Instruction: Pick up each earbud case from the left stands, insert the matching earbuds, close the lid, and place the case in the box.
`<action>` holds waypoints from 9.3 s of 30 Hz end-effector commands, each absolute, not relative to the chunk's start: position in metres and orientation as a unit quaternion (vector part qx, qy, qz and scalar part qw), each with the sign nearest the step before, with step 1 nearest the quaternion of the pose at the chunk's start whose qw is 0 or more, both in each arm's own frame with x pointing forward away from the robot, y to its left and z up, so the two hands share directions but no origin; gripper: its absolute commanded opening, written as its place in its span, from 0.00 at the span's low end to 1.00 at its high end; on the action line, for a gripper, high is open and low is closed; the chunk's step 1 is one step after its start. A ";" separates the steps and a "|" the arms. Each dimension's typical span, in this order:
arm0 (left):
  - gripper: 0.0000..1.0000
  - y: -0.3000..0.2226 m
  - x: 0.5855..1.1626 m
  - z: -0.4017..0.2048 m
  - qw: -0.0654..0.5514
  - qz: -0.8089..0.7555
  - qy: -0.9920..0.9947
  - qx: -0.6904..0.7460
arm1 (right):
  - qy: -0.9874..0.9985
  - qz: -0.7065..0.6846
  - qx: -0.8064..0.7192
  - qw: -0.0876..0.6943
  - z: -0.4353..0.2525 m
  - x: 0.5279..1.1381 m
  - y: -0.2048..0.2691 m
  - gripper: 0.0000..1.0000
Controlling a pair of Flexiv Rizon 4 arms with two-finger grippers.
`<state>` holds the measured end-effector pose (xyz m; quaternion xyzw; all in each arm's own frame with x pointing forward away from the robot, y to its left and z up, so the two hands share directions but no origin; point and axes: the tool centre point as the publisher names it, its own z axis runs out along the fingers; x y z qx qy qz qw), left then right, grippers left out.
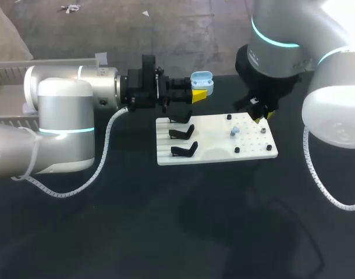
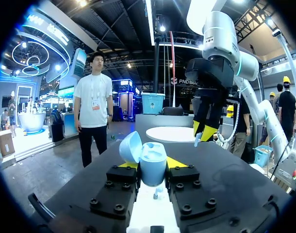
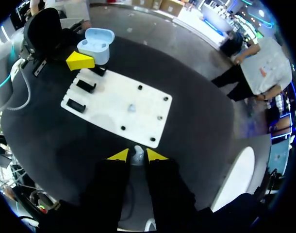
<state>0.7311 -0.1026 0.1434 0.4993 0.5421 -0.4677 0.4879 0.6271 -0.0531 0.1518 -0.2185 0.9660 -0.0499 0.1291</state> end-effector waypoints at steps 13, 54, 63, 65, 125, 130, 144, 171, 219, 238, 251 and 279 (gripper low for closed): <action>0.00 -0.103 0.731 0.142 0.491 -0.467 0.541 0.498 | 0.990 -0.082 0.032 0.110 0.169 0.626 -0.036 0.00; 0.00 -0.103 0.731 0.142 0.491 -0.467 0.541 0.498 | 0.969 -0.063 0.207 0.119 0.192 0.666 0.009 0.00; 0.00 -0.103 0.731 0.142 0.491 -0.467 0.541 0.498 | 0.976 -0.072 0.165 0.118 0.209 0.690 0.029 0.00; 0.00 -0.103 0.731 0.142 0.491 -0.467 0.541 0.498 | 0.977 -0.074 0.160 0.119 0.211 0.694 0.032 0.00; 0.00 -0.103 0.731 0.142 0.491 -0.467 0.541 0.498 | 0.980 -0.100 0.138 0.103 0.191 0.725 0.060 0.00; 0.00 -0.103 0.731 0.142 0.491 -0.467 0.541 0.498 | 0.980 -0.098 0.139 0.101 0.189 0.726 0.060 0.00; 0.00 -0.103 0.731 0.142 0.491 -0.467 0.541 0.498 | 0.980 -0.099 0.143 0.098 0.186 0.727 0.058 0.00; 0.00 -0.103 0.731 0.142 0.491 -0.467 0.541 0.498 | 0.981 -0.101 0.141 0.088 0.178 0.728 0.058 0.00; 0.00 -0.103 0.731 0.142 0.491 -0.467 0.541 0.498 | 0.959 0.084 0.152 0.226 0.219 0.661 0.013 1.00; 0.00 -0.103 0.731 0.142 0.491 -0.467 0.541 0.498 | 0.954 0.099 0.151 0.237 0.210 0.637 -0.008 1.00; 0.00 -0.103 0.731 0.142 0.491 -0.467 0.541 0.498 | 0.956 0.093 0.137 0.243 0.198 0.639 -0.012 1.00; 0.00 -0.103 0.731 0.142 0.491 -0.467 0.541 0.498 | 0.973 0.151 0.079 0.156 0.067 0.676 -0.014 1.00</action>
